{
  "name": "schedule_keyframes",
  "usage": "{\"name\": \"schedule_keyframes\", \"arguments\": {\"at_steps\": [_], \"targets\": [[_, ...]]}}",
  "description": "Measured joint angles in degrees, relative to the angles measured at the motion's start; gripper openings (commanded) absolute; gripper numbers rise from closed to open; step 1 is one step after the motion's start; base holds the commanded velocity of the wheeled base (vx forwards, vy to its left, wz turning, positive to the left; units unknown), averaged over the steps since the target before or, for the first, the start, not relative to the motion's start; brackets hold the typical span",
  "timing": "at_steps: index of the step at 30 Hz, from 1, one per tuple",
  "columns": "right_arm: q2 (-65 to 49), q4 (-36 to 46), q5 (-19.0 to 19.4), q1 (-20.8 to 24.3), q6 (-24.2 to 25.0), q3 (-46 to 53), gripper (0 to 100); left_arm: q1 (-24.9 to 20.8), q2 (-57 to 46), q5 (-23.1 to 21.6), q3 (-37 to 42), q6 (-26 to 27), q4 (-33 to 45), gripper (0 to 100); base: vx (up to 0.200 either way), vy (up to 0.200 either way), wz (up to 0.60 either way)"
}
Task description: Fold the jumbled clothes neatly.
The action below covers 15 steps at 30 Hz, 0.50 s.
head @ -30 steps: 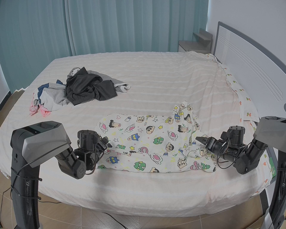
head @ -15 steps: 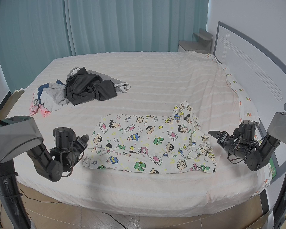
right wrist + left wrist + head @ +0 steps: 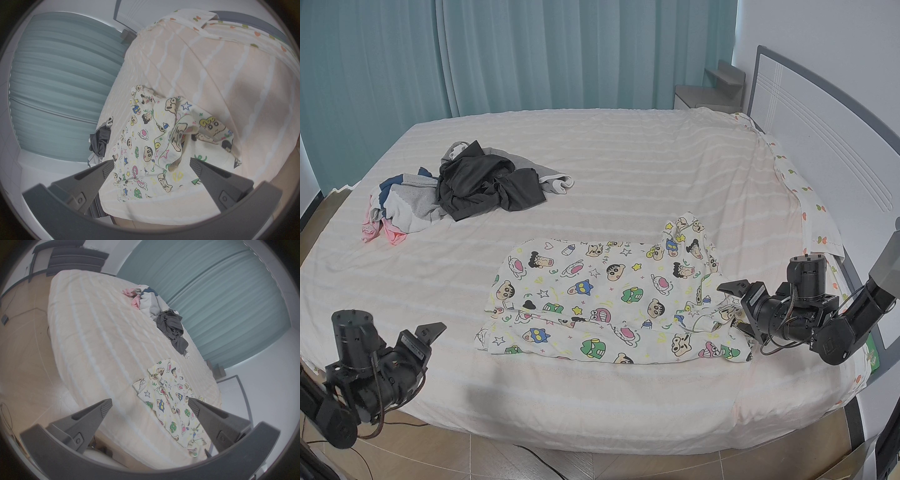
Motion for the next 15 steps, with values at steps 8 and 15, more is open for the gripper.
{"name": "schedule_keyframes", "arguments": {"at_steps": [8, 15], "targets": [[4.2, 1.0, -1.4, 1.6, 3.5, -3.5, 100, -0.1, -7.4, -2.7, 5.2, -7.5, -0.1, 100, 0.0, 0.0, 0.0], [8.0, 1.1, -3.6, 2.1, 3.7, -7.0, 100, 0.0, -9.0, -3.0, 5.6, -8.6, 0.0, 100, 0.0, 0.0, 0.0]]}}
